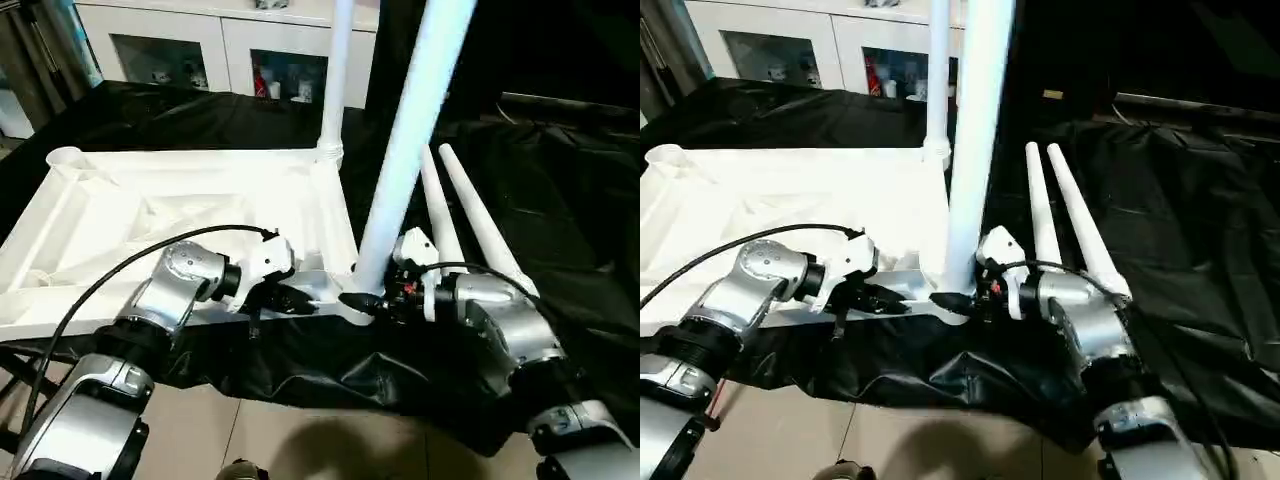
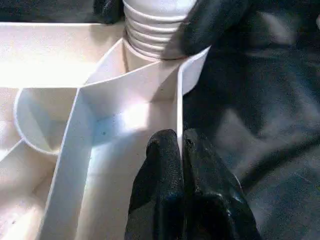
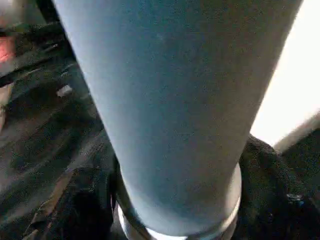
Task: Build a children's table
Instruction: Rotate leg to tighten
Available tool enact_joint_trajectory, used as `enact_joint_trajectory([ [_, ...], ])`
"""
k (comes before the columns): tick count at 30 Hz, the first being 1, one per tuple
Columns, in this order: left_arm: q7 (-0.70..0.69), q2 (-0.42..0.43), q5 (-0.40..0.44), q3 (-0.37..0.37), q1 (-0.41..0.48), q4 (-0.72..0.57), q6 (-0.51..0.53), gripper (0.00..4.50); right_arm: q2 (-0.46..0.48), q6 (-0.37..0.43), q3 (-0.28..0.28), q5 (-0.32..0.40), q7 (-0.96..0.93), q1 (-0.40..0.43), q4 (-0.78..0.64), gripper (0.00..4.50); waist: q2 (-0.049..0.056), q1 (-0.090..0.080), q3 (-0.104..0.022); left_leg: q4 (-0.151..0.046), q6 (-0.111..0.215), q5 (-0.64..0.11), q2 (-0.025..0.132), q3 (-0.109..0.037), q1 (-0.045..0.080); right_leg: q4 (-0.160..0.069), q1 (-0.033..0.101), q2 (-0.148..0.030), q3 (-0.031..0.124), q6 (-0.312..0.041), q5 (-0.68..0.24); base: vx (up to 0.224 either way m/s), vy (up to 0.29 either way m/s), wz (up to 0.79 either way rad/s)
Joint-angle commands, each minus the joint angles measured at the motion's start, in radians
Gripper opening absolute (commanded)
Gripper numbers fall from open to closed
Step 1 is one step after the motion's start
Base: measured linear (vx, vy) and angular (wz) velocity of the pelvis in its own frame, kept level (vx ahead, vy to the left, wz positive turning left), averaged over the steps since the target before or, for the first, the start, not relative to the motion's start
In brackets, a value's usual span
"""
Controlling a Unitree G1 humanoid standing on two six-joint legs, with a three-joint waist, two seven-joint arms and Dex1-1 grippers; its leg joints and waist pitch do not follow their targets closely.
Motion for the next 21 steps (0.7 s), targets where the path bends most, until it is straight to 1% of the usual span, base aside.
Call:
enact_joint_trajectory([
  [1, 0.152, -0.058, 0.006, 0.034, -0.052, 0.029, 0.02, 0.0, 0.051, -0.021, -0.01, -0.027, -0.155, -0.02, 0.076, 2.75, 0.001, -0.01, -0.062, -0.07, -0.028, -0.349, 0.042, -0.026, 0.039, -0.094, 0.024, -0.088, 0.042, -0.192, -0.4, 0.0, 0.0, 0.0],
  [2, 0.152, -0.058, 0.006, 0.034, -0.052, 0.029, 0.02, 0.0, 0.051, -0.021, -0.01, -0.027, -0.155, -0.02, 0.076, 2.74, -0.001, -0.011, -0.064, -0.069, -0.033, -0.349, 0.041, -0.027, 0.037, -0.094, 0.026, -0.088, 0.042, -0.186, -0.416, 0.0, 0.0, 0.0],
  [3, 0.237, -0.09, 0.022, 0.041, -0.078, 0.063, 0.034, 0.0, 0.087, -0.016, -0.022, -0.045, -0.261, -0.038, 0.127, 2.74, -0.001, -0.011, -0.062, -0.072, -0.032, -0.35, 0.042, -0.03, 0.036, -0.097, 0.028, -0.088, 0.041, -0.174, -0.433, 0.0, 0.0, 0.0],
  [4, 0.287, -0.108, 0.03, 0.045, -0.093, 0.083, 0.043, 0.0, 0.106, -0.019, -0.024, -0.055, -0.31, -0.046, 0.149, 2.74, 0.0, -0.016, -0.059, -0.073, -0.036, -0.364, 0.042, -0.028, 0.038, -0.099, 0.021, -0.084, 0.043, -0.167, -0.442, 0.0, 0.0, 0.0],
  [5, 0.323, -0.123, 0.033, 0.05, -0.104, 0.096, 0.05, 0.0, 0.123, -0.012, -0.03, -0.059, -0.353, -0.054, 0.169, 2.74, -0.001, -0.017, -0.061, -0.071, -0.04, -0.37, 0.039, -0.03, 0.04, -0.101, 0.023, -0.086, 0.042, -0.162, -0.457, 0.0, 0.0, 0.0],
  [6, 0.36, -0.14, 0.035, 0.056, -0.115, 0.108, 0.063, 0.0, 0.143, -0.002, -0.036, -0.061, -0.399, -0.063, 0.188, 2.74, -0.002, -0.018, -0.062, -0.072, -0.038, -0.366, 0.038, -0.03, 0.039, -0.102, 0.024, -0.086, 0.042, -0.161, -0.457, 0.0, 0.0, 0.0],
  [7, 0.36, -0.14, 0.035, 0.056, -0.115, 0.108, 0.063, 0.0, 0.143, -0.002, -0.036, -0.061, -0.399, -0.063, 0.188, 2.74, -0.001, -0.02, -0.06, -0.073, -0.034, -0.366, 0.04, -0.03, 0.038, -0.104, 0.023, -0.085, 0.042, -0.158, -0.456, 0.0, 0.0, 0.0],
  [8, 0.423, -0.174, 0.037, 0.065, -0.136, 0.127, 0.08, 0.0, 0.188, 0.0, -0.048, -0.065, -0.485, -0.087, 0.229, 2.74, -0.001, -0.02, -0.062, -0.071, -0.032, -0.364, 0.04, -0.029, 0.039, -0.103, 0.022, -0.086, 0.043, -0.159, -0.443, 0.0, 0.0, 0.0],
  [10, 0.457, -0.193, 0.038, 0.069, -0.148, 0.138, 0.085, 0.0, 0.215, -0.001, -0.056, -0.069, -0.536, -0.102, 0.256, 2.74, 0.0, -0.024, -0.063, -0.073, -0.034, -0.364, 0.038, -0.031, 0.038, -0.102, 0.023, -0.084, 0.041, -0.163, -0.438, 0.0, 0.0, 0.0],
  [11, 0.466, -0.206, 0.045, 0.065, -0.15, 0.141, 0.078, 0.0, 0.235, -0.019, -0.068, -0.067, -0.561, -0.117, 0.28, 2.74, -0.001, -0.025, -0.062, -0.073, -0.03, -0.364, 0.039, -0.031, 0.034, -0.101, 0.025, -0.085, 0.042, -0.165, -0.42, 0.0, 0.0, 0.0],
  [12, 0.463, -0.216, 0.046, 0.062, -0.148, 0.136, 0.072, 0.0, 0.243, -0.035, -0.07, -0.069, -0.565, -0.123, 0.289, 2.74, 0.0, -0.026, -0.063, -0.073, -0.029, -0.362, 0.039, -0.031, 0.034, -0.102, 0.025, -0.085, 0.042, -0.165, -0.415, 0.0, 0.0, 0.0],
  [13, 0.459, -0.221, 0.044, 0.061, -0.146, 0.131, 0.069, 0.0, 0.245, -0.044, -0.069, -0.071, -0.564, -0.126, 0.293, 3.09, -0.001, -0.027, -0.063, -0.072, -0.022, -0.361, 0.038, -0.029, 0.035, -0.102, 0.025, -0.084, 0.042, -0.166, -0.402, 0.0, 0.0, 0.0],
  [15, 0.444, -0.223, 0.043, 0.055, -0.14, 0.124, 0.063, 0.0, 0.245, -0.05, -0.073, -0.063, -0.548, -0.129, 0.295, 3.44, -0.001, -0.026, -0.064, -0.073, -0.012, -0.349, 0.038, -0.029, 0.031, -0.099, 0.029, -0.084, 0.042, -0.171, -0.377, 0.0, 0.0, 0.0],
  [17, 0.42, -0.219, 0.042, 0.047, -0.131, 0.115, 0.051, 0.0, 0.24, -0.049, -0.08, -0.054, -0.527, -0.13, 0.293, 3.5, -0.001, -0.028, -0.064, -0.074, -0.005, -0.344, 0.038, -0.028, 0.029, -0.096, 0.031, -0.083, 0.042, -0.177, -0.358, 0.0, 0.0, 0.0],
  [19, 0.391, -0.211, 0.04, 0.04, -0.122, 0.109, 0.038, 0.0, 0.23, -0.053, -0.083, -0.05, -0.505, -0.133, 0.296, 3.79, -0.001, -0.028, -0.064, -0.074, -0.003, -0.343, 0.038, -0.028, 0.029, -0.097, 0.032, -0.084, 0.042, -0.178, -0.358, 0.0, 0.0, 0.0],
  [20, 0.364, -0.203, 0.037, 0.035, -0.115, 0.104, 0.024, 0.0, 0.218, -0.063, -0.079, -0.057, -0.491, -0.135, 0.298, 3.87, -0.004, -0.027, -0.064, -0.073, -0.001, -0.342, 0.039, -0.029, 0.028, -0.096, 0.033, -0.085, 0.042, -0.178, -0.364, 0.0, 0.0, 0.0],
  [21, 0.355, -0.199, 0.038, 0.034, -0.112, 0.103, 0.022, 0.0, 0.212, -0.07, -0.076, -0.061, -0.482, -0.137, 0.301, 3.94, -0.002, -0.028, -0.064, -0.073, -0.001, -0.34, 0.039, -0.028, 0.028, -0.096, 0.033, -0.085, 0.043, -0.178, -0.363, 0.0, 0.0, 0.0],
])
